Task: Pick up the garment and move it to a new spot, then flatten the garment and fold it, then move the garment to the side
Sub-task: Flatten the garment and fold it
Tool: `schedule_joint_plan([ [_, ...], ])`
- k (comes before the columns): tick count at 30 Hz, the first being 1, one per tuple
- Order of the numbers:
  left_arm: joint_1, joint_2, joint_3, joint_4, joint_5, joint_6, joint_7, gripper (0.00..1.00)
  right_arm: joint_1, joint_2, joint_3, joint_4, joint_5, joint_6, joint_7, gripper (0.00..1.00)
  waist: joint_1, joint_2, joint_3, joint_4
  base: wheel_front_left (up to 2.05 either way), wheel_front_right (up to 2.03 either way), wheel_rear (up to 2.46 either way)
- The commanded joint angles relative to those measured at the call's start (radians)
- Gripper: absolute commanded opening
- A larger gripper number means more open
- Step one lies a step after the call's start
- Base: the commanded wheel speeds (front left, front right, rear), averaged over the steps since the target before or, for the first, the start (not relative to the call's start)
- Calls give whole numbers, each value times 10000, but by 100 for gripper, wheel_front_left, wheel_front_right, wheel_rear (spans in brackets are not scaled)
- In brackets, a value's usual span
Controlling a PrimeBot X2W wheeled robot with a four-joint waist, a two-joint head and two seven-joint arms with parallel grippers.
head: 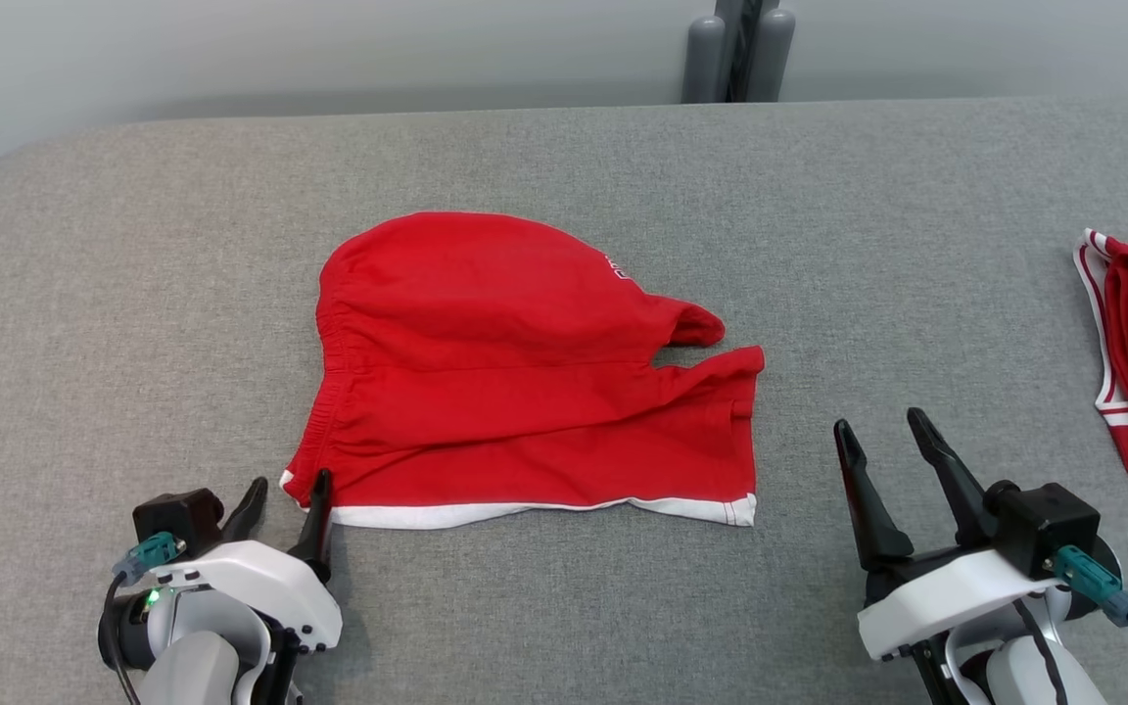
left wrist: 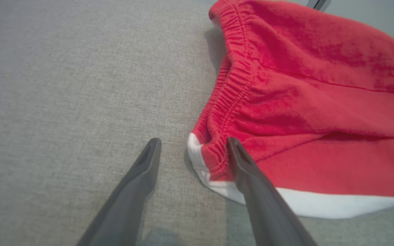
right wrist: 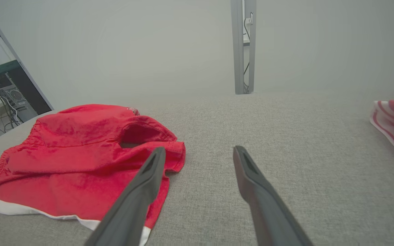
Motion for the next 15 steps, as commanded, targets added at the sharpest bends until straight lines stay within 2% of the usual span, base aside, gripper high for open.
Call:
schedule_joint_plan([
  [1,-180,29,2,40,-52,-87,-59,63,33,-47,-7,14,-20,-3,28,100,0,0,8,-7,0,0,0],
  [2,-205,36,10,55,-89,-118,-81,3,66,-47,-1,34,-11,-3,41,100,0,0,12,-17,0,0,0],
  [3,-235,40,49,59,-153,-175,-123,0,93,-47,12,54,4,-3,48,100,0,0,13,-26,0,0,0],
  [11,-165,58,142,-187,-257,-192,-320,0,386,-45,586,370,927,-3,293,100,0,0,-79,3,0,0,0],
  [15,-50,16,35,-478,-204,-214,-343,0,387,-47,958,780,2151,-5,613,100,0,0,-109,95,0,0,0],
])
